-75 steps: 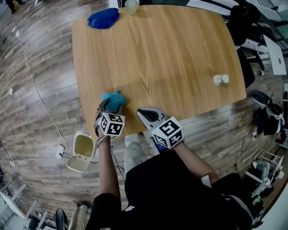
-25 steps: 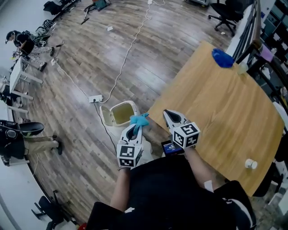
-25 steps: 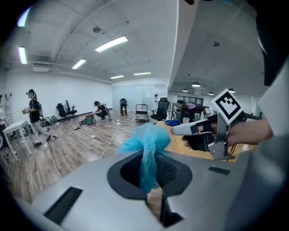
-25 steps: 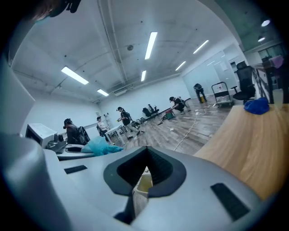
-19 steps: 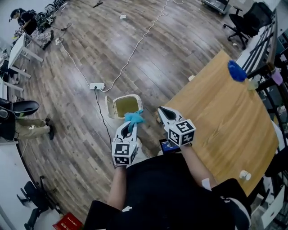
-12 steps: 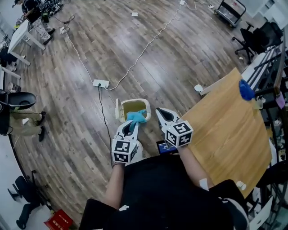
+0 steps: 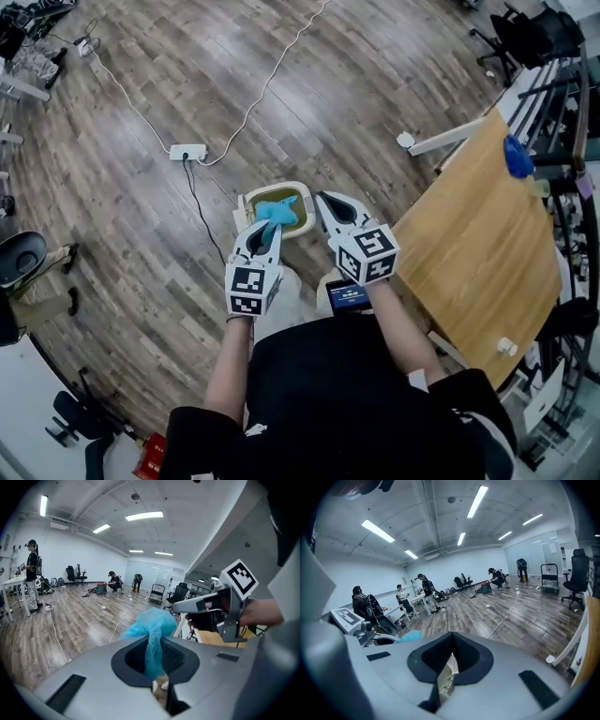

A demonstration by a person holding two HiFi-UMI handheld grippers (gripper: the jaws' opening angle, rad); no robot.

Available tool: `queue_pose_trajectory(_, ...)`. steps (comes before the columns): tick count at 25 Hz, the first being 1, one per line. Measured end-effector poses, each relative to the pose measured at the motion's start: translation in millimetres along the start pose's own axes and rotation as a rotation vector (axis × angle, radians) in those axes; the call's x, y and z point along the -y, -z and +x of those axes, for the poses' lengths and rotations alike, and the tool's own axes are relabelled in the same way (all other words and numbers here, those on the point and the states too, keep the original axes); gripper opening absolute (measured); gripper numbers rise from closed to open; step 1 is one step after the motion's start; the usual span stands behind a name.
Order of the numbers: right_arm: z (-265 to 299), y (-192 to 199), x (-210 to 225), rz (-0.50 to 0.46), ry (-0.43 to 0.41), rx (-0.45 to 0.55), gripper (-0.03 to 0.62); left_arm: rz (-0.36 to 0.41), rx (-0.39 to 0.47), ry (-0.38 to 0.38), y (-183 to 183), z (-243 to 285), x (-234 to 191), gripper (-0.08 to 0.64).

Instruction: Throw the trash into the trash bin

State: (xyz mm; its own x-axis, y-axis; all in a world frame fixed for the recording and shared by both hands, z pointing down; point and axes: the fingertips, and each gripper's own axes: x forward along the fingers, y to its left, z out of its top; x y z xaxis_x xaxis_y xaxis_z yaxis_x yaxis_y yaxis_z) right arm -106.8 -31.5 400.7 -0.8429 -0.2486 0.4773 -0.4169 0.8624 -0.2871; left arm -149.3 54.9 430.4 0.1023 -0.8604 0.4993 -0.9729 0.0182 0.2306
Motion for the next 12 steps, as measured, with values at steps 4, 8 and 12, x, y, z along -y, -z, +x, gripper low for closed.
queue_pose_trajectory(4, 16.4, 13.5, 24.0, 0.032, -0.005, -0.030, -0.009, -0.083, -0.091, -0.037, 35.3, 26.9, -9.9, 0.023)
queue_pose_trajectory(8, 65.1, 44.4, 59.4, 0.058, -0.038, -0.086, -0.008, -0.152, -0.159, -0.070, 73.3, 82.9, -22.7, 0.023)
queue_pose_trajectory(12, 102.9, 96.3, 86.6, 0.070, -0.047, -0.180, -0.008, -0.207, -0.261, -0.081, 136.2, 127.8, -34.9, 0.023)
